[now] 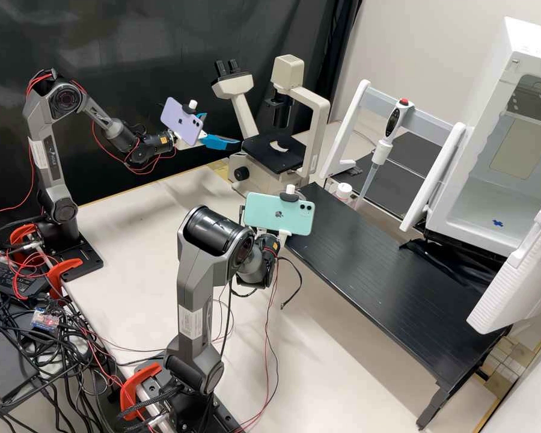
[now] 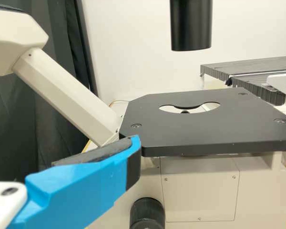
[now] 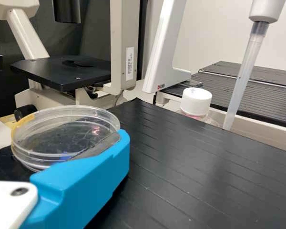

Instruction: Move the petri dish to the incubator

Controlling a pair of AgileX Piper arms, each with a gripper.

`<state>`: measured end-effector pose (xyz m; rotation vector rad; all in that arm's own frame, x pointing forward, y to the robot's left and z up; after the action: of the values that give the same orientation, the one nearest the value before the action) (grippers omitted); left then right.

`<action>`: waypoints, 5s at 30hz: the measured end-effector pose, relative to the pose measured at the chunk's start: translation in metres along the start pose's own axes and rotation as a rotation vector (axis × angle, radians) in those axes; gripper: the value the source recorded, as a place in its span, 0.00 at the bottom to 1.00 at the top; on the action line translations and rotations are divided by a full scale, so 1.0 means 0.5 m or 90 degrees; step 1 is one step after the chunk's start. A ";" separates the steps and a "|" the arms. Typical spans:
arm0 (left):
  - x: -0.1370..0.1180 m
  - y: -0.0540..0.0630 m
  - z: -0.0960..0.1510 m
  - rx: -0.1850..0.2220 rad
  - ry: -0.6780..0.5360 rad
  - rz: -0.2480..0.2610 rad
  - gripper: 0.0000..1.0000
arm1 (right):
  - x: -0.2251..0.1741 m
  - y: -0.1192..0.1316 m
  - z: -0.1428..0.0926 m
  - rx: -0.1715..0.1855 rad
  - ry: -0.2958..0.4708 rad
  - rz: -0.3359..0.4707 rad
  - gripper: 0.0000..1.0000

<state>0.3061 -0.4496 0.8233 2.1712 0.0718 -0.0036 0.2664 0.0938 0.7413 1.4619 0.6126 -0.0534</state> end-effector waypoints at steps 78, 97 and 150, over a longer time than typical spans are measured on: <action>0.000 0.001 0.000 0.000 -0.001 0.003 1.00 | -0.083 0.404 0.242 -0.029 -0.324 0.361 0.00; 0.000 0.001 0.000 0.000 -0.001 0.003 1.00 | 0.058 0.559 0.330 -0.005 -0.425 0.379 0.00; 0.000 0.001 0.000 0.000 -0.001 0.003 1.00 | 0.246 0.613 0.416 0.069 -0.407 0.309 1.00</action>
<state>0.3061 -0.4499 0.8236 2.1714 0.0661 -0.0018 0.5654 -0.0187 0.9654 1.5540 -0.2703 -0.1664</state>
